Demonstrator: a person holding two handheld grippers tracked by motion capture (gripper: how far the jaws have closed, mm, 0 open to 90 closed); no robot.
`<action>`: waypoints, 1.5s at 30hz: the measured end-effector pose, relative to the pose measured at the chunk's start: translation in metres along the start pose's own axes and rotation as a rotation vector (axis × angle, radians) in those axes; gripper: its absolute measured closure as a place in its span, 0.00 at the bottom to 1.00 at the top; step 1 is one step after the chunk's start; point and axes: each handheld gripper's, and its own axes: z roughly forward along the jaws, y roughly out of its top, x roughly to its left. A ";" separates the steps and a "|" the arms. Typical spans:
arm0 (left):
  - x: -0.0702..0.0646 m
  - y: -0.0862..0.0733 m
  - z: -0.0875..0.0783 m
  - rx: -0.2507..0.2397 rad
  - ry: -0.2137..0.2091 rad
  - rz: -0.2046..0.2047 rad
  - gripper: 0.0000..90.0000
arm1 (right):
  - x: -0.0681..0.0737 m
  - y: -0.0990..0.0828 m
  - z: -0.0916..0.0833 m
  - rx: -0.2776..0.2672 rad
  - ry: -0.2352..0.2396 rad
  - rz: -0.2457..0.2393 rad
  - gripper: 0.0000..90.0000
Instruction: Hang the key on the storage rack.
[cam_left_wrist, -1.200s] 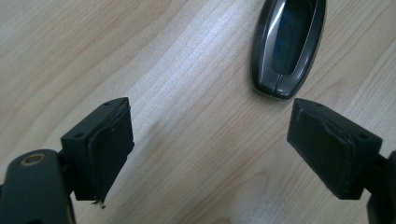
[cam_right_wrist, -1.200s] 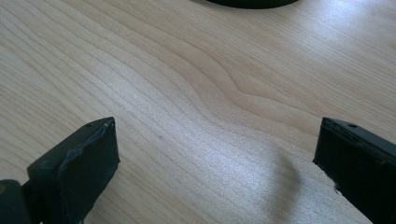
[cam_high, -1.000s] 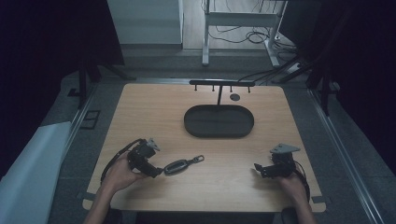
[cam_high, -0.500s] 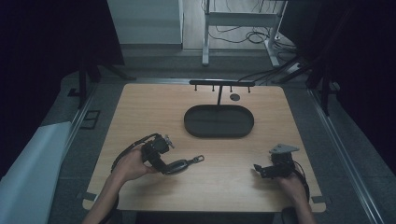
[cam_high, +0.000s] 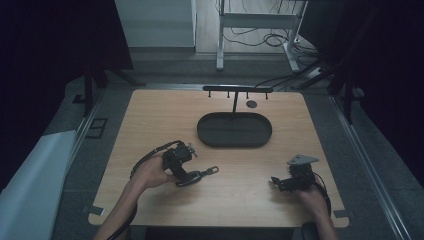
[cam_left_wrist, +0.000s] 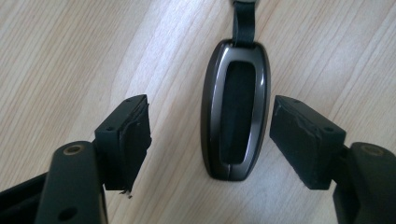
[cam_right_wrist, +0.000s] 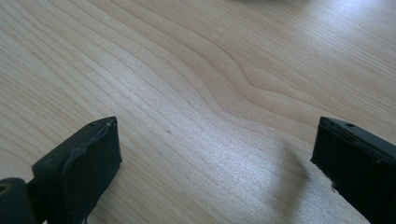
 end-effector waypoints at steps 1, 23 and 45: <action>0.000 0.002 0.001 0.003 -0.002 0.005 0.34 | 0.000 0.000 0.000 0.002 0.000 -0.001 0.02; -0.013 0.028 0.026 0.124 -0.021 0.082 0.48 | 0.001 0.000 0.000 0.007 0.005 -0.007 0.03; -0.011 0.029 0.033 0.179 -0.054 0.088 0.54 | 0.001 0.000 0.001 0.012 0.002 -0.009 0.04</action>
